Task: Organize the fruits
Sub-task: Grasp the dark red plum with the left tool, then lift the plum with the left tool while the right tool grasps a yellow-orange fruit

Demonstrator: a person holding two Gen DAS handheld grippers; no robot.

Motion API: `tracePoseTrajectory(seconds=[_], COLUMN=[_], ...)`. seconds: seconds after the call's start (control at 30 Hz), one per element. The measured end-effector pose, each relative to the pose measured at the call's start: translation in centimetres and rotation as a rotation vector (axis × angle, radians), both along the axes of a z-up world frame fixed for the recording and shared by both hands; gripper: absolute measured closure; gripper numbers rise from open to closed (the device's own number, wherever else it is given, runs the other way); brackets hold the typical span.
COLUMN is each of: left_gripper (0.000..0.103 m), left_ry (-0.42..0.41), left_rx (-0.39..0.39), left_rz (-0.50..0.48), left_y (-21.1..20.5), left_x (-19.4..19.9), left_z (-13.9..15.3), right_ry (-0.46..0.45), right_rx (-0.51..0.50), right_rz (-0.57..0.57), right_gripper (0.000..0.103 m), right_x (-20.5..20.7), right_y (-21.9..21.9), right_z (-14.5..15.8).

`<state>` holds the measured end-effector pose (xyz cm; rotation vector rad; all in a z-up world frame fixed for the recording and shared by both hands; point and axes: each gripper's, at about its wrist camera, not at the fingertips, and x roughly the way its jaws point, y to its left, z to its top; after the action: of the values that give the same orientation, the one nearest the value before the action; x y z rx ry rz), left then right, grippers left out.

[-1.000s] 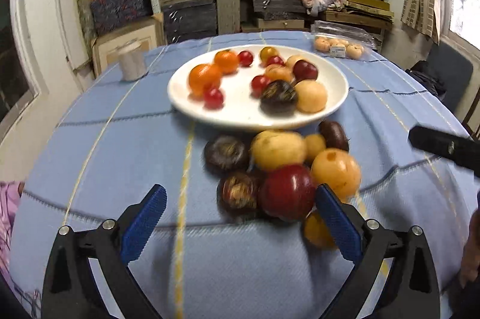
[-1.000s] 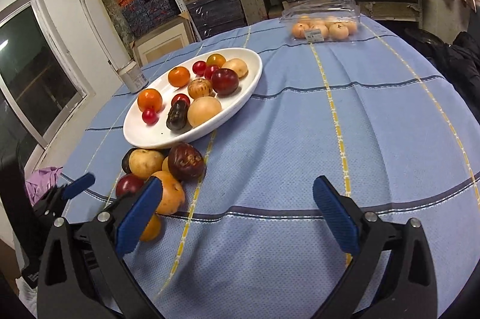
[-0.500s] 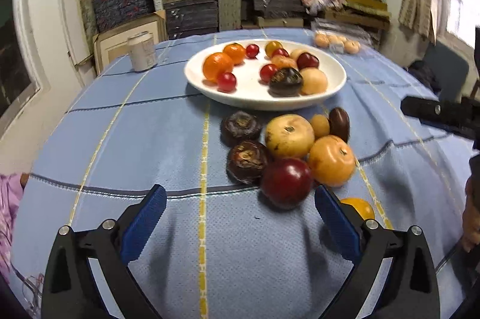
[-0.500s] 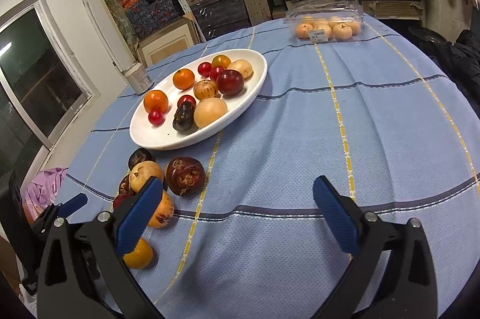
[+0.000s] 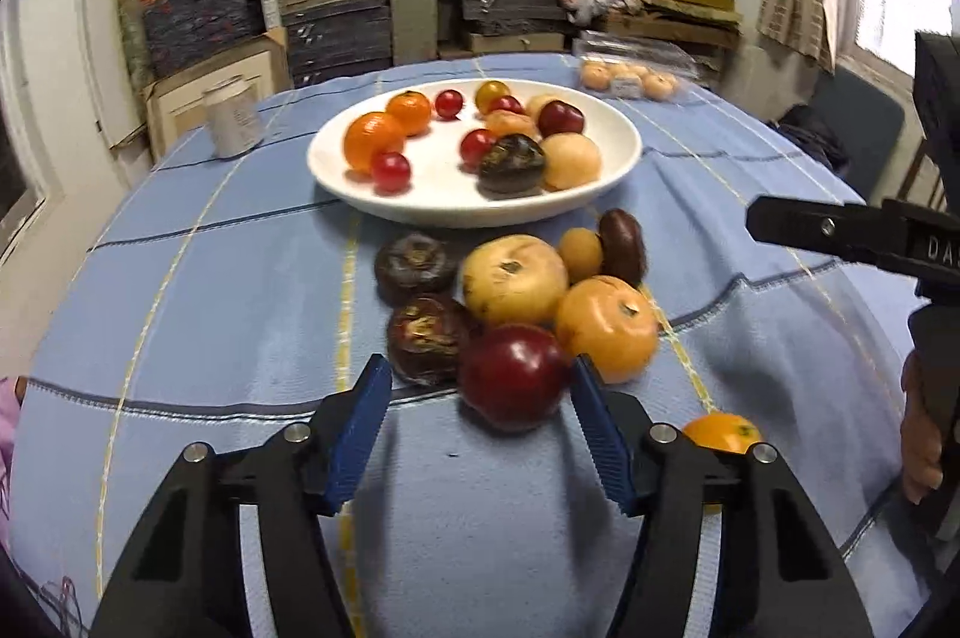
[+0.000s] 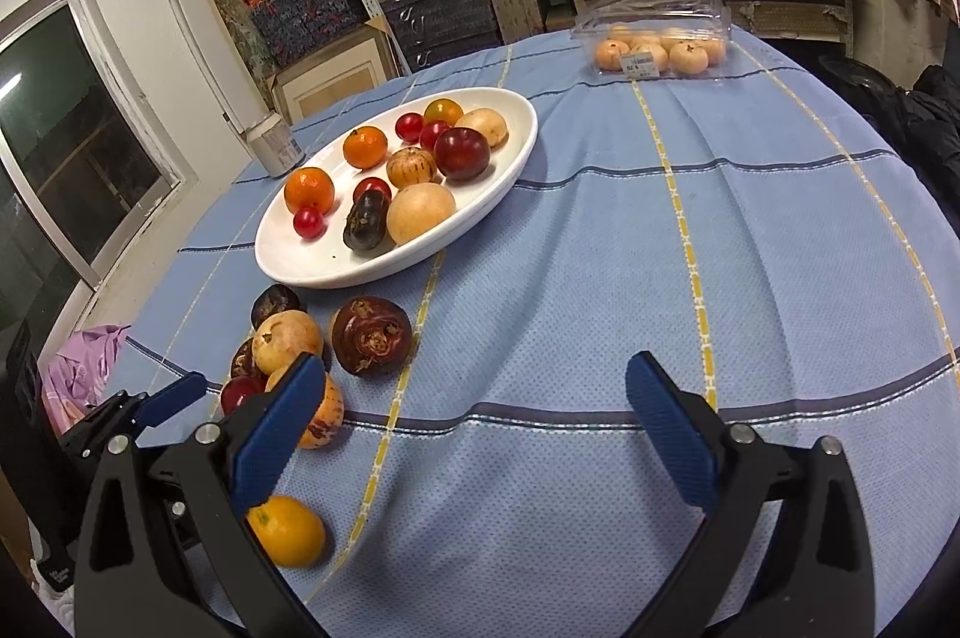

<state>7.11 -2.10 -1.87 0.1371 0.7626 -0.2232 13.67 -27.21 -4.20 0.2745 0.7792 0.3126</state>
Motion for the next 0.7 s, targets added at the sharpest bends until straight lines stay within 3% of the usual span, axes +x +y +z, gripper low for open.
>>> tracePoseTrajectory(seconds=[0.27,0.37,0.43,0.6,0.7], left_gripper=[0.041,0.062,0.062,0.062,0.062], left_ry=[0.077,0.086,0.091,0.048,-0.005], left_rx=[-0.089,-0.104,-0.124,-0.095,-0.083], left_rz=[-0.028,-0.048,-0.053,-0.014,0.061], left_y=[0.1,0.0,0.3,0.9,2.3], left_x=[1.7,1.7,1.6,0.6,0.1], left_z=[-0.9,-0.9,-0.9,-0.2,0.6], right_ry=[0.005,0.006,0.007,0.007,-0.021], right_rx=[-0.008,-0.009,-0.006,0.008,0.01], right_rz=[0.005,0.008,0.008,0.051,0.164], right_gripper=[0.005,0.005,0.004,0.005,0.005], right_x=[0.0,0.0,0.0,-0.2,-1.1], right_y=[0.2,0.3,0.3,0.7,2.1], right_z=[-0.2,-0.2,-0.2,-0.1,0.5])
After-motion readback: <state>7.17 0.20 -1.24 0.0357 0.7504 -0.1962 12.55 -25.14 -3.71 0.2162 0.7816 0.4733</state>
